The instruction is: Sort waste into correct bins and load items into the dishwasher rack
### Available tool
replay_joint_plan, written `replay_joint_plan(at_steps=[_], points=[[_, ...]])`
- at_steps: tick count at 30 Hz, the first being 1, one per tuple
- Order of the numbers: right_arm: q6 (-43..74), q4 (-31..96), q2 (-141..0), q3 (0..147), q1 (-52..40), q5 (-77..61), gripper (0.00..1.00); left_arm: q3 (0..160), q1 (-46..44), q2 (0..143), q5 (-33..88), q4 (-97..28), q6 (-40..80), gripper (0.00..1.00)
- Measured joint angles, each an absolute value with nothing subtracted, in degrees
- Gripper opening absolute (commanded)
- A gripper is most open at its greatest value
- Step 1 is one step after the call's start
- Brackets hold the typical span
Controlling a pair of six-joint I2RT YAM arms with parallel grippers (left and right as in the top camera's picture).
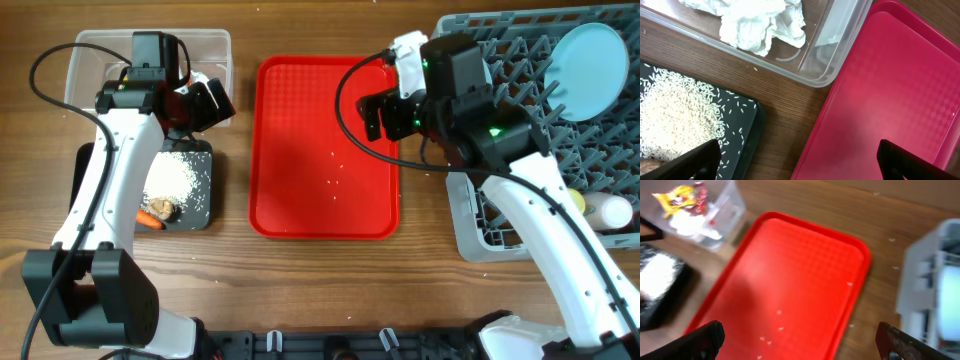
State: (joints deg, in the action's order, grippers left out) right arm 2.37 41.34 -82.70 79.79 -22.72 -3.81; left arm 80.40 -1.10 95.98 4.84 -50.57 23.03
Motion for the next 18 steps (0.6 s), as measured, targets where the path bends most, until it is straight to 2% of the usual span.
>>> replay_joint_plan(at_steps=[3,6,13,18], points=[[2.52,32.77,-72.95,70.00,-20.38,-1.26,1.00,80.40,-1.10,95.98,4.82,-50.54,23.03,1.00],[2.85,22.74,-53.89,54.65,-11.51,-2.92,1.00,80.40,-1.10,95.98,4.95,-50.52,23.03,1.00],[8.71,13.47,-21.30,22.72,-2.46,-4.93,1.00,80.38,-1.10,95.98,5.02,-50.54,23.03,1.00],[14.68,4.21,-8.23,4.32,-1.65,-4.84,1.00,80.38,-1.10,95.98,5.02,-50.61,23.03,1.00]])
